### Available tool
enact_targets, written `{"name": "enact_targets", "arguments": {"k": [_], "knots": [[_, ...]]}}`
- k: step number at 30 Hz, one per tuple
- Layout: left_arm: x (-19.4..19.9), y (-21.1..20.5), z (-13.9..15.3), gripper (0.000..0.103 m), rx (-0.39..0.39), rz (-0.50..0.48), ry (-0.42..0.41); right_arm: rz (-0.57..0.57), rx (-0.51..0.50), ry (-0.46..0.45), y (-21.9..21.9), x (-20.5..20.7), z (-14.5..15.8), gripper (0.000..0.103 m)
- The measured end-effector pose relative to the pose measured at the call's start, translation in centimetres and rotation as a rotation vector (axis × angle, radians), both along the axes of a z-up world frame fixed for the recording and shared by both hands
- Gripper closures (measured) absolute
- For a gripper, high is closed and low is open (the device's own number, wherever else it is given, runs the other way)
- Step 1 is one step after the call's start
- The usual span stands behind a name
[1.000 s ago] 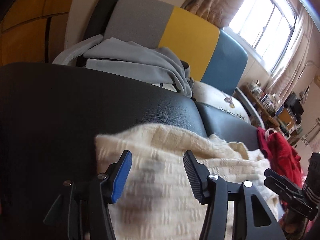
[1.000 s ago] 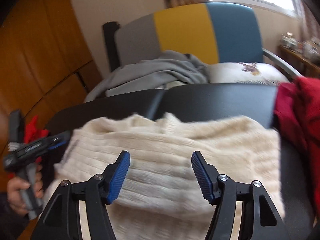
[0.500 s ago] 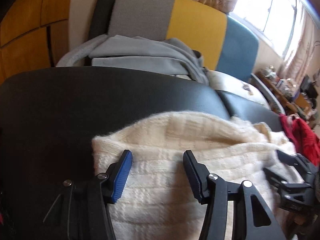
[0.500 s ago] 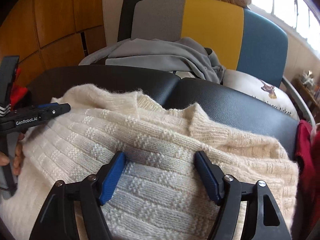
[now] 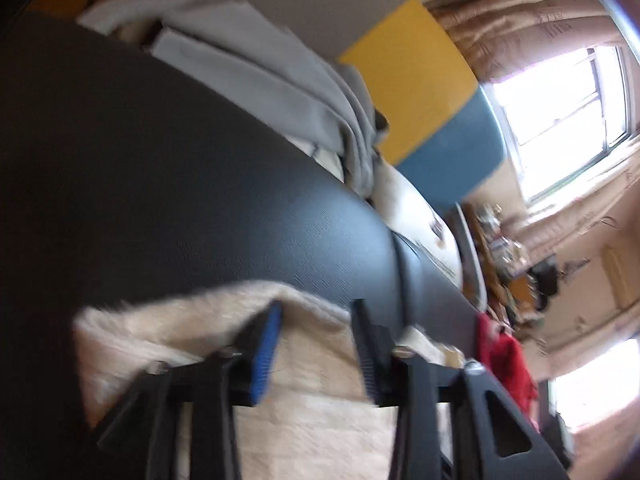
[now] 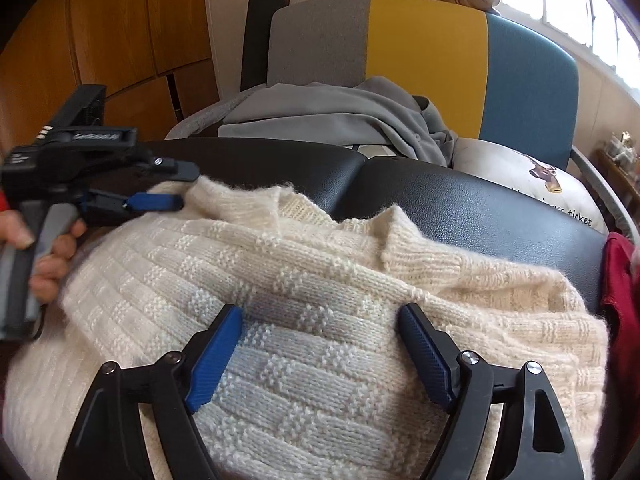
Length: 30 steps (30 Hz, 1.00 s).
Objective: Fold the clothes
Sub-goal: 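Release the fold with the right gripper and smooth the folded sweater, then grasp the end of the cream sweater with both grippers and lift it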
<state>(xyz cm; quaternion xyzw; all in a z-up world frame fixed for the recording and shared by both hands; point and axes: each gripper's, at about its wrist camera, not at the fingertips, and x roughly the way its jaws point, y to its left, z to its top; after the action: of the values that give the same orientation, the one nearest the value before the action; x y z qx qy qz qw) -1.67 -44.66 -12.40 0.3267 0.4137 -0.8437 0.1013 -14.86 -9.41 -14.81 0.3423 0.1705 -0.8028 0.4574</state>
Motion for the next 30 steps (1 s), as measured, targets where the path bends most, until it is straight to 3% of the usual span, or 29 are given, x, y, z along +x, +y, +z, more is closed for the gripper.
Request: {"name": "enact_targets", "arguments": {"k": [3,6,7,8,9,14,18,22,26,30], "knots": [[0.6,1.3,-0.1,0.083,-0.105,0.010,0.018,0.000,-0.006,-0.004,0.0,-0.1,0.0,0.020],[1.0,0.7,0.2,0.083,-0.066,0.015,0.018,0.000,-0.013,-0.009,0.0,-0.2,-0.1,0.020],[1.4,0.7,0.9,0.080,-0.083,0.017,0.006,0.000,-0.015,-0.014,0.0,-0.3,-0.1,0.020],[1.8,0.7,1.5,0.069,-0.100,0.020,-0.006,0.000,-0.016,-0.016,0.0,-0.4,-0.1,0.020],[2.3,0.7,2.2,0.067,-0.118,0.023,-0.017,0.000,-0.017,-0.017,0.0,-0.4,-0.1,0.020],[8.5,3.1,4.0,0.065,-0.139,0.061,-0.016,0.003,-0.014,-0.022,-0.1,-0.4,-0.1,0.017],[15.6,5.9,3.4,0.064,-0.138,0.080,-0.053,0.018,-0.001,-0.023,-0.4,-0.2,-0.1,0.010],[22.0,8.1,3.1,0.063,-0.157,0.085,-0.094,0.014,0.018,-0.056,0.3,0.4,1.0,0.009],[27.0,9.5,3.1,0.060,-0.163,0.060,-0.099,0.017,-0.098,-0.180,5.8,2.1,2.9,0.003],[29.9,10.7,2.1,0.052,-0.130,0.019,-0.102,-0.067,-0.212,-0.329,15.7,3.4,2.9,0.000]]}}
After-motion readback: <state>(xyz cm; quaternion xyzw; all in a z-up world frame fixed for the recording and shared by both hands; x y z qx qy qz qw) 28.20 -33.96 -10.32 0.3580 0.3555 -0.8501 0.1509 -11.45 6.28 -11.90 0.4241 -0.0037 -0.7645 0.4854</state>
